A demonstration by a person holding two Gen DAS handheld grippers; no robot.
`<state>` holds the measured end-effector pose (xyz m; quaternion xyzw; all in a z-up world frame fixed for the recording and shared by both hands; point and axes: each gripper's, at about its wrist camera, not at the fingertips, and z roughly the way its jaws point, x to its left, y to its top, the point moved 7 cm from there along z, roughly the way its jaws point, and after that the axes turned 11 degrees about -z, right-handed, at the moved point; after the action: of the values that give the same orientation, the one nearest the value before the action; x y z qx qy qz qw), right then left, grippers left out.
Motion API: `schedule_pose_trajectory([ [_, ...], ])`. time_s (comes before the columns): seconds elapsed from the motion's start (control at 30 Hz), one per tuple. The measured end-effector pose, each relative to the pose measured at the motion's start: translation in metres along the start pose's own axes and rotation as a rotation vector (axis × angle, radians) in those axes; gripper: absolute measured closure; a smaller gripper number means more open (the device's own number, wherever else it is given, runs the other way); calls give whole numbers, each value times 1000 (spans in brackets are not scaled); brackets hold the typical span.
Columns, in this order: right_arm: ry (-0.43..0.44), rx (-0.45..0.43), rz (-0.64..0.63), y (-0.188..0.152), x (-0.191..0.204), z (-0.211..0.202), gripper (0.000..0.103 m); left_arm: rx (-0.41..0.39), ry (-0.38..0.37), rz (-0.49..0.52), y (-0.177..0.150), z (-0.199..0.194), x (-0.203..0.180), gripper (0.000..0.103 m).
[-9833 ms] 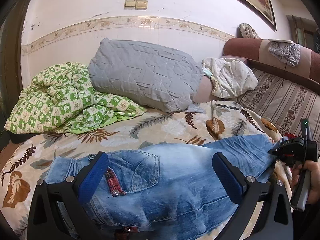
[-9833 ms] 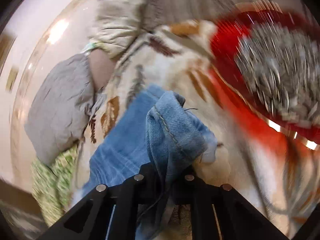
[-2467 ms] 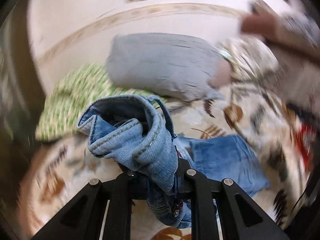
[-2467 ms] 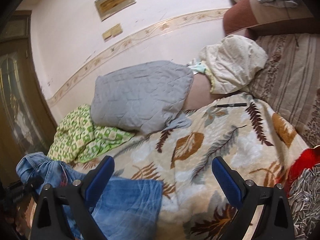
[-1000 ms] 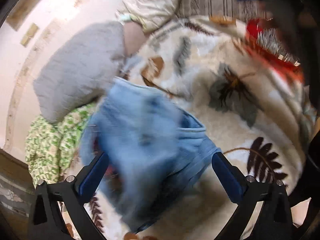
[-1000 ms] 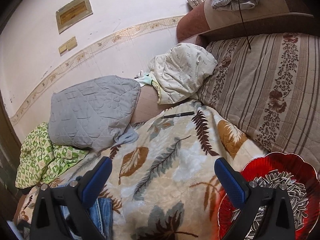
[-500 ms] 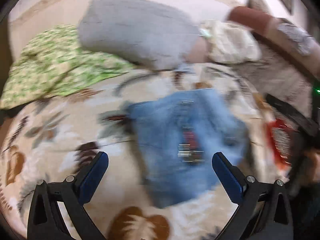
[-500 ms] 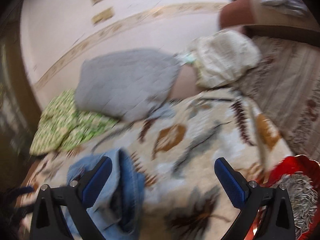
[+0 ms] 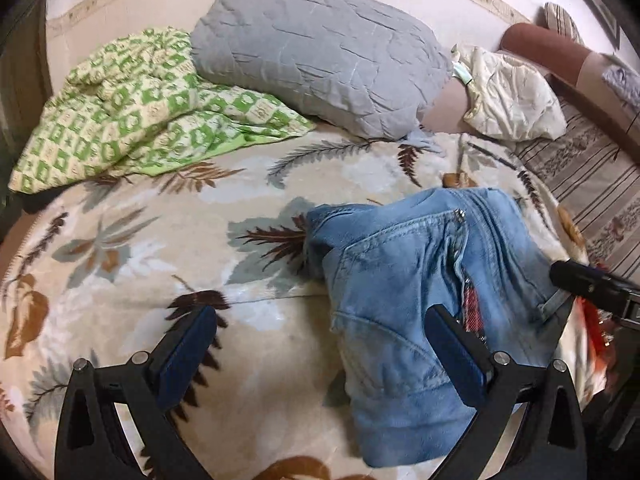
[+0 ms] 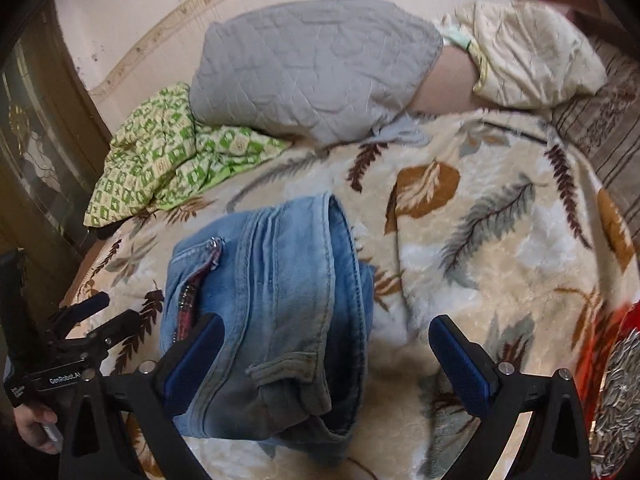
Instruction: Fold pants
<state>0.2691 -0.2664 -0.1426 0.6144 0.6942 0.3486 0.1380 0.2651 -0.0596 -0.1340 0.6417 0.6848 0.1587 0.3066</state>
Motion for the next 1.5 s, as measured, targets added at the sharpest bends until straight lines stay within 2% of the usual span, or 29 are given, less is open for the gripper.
schedule_pose_trajectory([
  [0.07,15,25,30,-1,-3,6,0,22,-47,-27,2,5,0,0],
  [0.2,87,80,119,-2,-11,21,0,156,-240,-147,5,27,3,0],
  [0.37,134,139,187,-8,-19,40,0,225,-331,-245,4,50,7,0],
  [0.5,200,192,219,-16,-12,58,0,284,-445,-305,5,67,-4,0],
  [0.6,220,217,226,-22,-11,68,0,366,-518,-330,-4,82,-14,0],
  [0.7,303,245,299,-32,-12,79,0,466,-604,-403,-19,97,-17,0],
  [0.73,356,258,345,-36,-13,84,0,474,-621,-422,-21,99,-16,0],
  [0.83,431,248,408,-42,-15,93,0,481,-651,-436,-19,98,-17,0],
  [0.93,445,228,395,-40,-10,95,1,466,-641,-429,-19,98,-22,0],
  [1.03,418,220,349,-40,-6,94,15,480,-656,-410,-20,97,-32,0],
  [1.07,414,213,343,-40,-6,93,19,478,-644,-404,-20,97,-34,7],
  [1.1,413,206,341,-41,-6,92,27,486,-621,-400,-21,99,-35,26],
  [1.17,399,201,332,-43,-7,89,38,507,-572,-400,-24,105,-33,38],
  [1.23,387,185,317,-42,-6,85,54,499,-563,-400,-23,103,-33,49],
  [1.3,374,174,306,-40,-4,82,61,482,-556,-379,-20,98,-36,64],
  [1.4,367,153,305,-38,-3,78,66,463,-555,-350,-14,90,-44,72],
  [1.5,376,118,301,-36,-4,65,68,442,-590,-346,-5,79,-45,74],
])
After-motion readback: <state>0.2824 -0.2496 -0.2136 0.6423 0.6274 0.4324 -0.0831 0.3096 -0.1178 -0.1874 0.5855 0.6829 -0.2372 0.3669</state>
